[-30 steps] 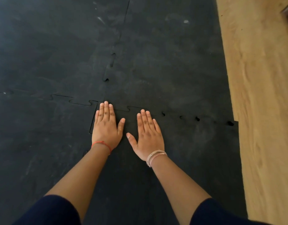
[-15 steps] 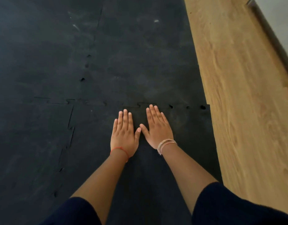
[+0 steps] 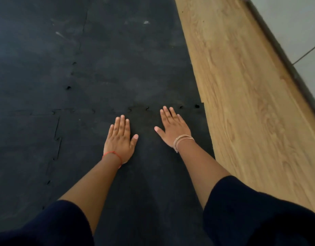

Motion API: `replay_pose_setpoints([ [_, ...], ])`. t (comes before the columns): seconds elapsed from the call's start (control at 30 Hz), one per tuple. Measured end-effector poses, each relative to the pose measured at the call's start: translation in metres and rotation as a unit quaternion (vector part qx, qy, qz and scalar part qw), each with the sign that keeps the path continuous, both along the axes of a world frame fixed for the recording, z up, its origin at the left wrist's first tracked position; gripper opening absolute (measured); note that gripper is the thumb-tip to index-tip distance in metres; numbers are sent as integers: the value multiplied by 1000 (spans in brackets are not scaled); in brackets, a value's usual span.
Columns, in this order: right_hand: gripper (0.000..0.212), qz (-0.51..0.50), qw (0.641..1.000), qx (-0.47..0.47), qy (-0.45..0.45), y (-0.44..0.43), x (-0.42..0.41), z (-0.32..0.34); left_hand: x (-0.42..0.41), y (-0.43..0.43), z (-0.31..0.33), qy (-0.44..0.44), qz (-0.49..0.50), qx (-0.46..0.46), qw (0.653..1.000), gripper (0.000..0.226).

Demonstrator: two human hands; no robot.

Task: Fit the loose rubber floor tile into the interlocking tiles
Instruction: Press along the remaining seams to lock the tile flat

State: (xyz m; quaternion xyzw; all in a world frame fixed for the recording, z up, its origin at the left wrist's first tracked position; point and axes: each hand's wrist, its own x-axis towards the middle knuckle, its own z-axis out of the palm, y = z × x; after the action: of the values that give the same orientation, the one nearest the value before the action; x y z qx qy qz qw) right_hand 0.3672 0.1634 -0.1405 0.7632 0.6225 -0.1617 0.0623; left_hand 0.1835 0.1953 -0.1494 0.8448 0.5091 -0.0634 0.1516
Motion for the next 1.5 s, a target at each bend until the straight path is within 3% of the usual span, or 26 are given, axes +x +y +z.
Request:
replay_pose_setpoints([
  [0.07,69,1,1000,11,-18,-14,8,-5,18,-16,0,-17,-30,-1,999,64],
  [0.27,75,-24,997,78,-9,-17,5,-22,37,-27,-14,-40,10,30,999,70],
  [0.4,75,-29,997,70,-2,-17,4,-20,40,-28,-14,-34,17,20,999,71],
  [0.53,76,-50,995,43,80,-16,25,-11,39,-27,-13,-41,19,23,999,71],
  [0.7,84,-159,983,68,-60,-39,62,-20,40,-28,-15,-55,28,30,998,70],
  [0.87,95,-178,980,68,-50,-32,61,-25,39,-27,-19,-34,29,48,998,69],
  [1.27,90,-183,980,53,-56,-27,63,-21,43,-23,-16,-25,30,37,999,71],
  [1.5,90,-179,982,60,-18,-156,-17,-19,-1,-84,-11,-62,25,6,998,69],
])
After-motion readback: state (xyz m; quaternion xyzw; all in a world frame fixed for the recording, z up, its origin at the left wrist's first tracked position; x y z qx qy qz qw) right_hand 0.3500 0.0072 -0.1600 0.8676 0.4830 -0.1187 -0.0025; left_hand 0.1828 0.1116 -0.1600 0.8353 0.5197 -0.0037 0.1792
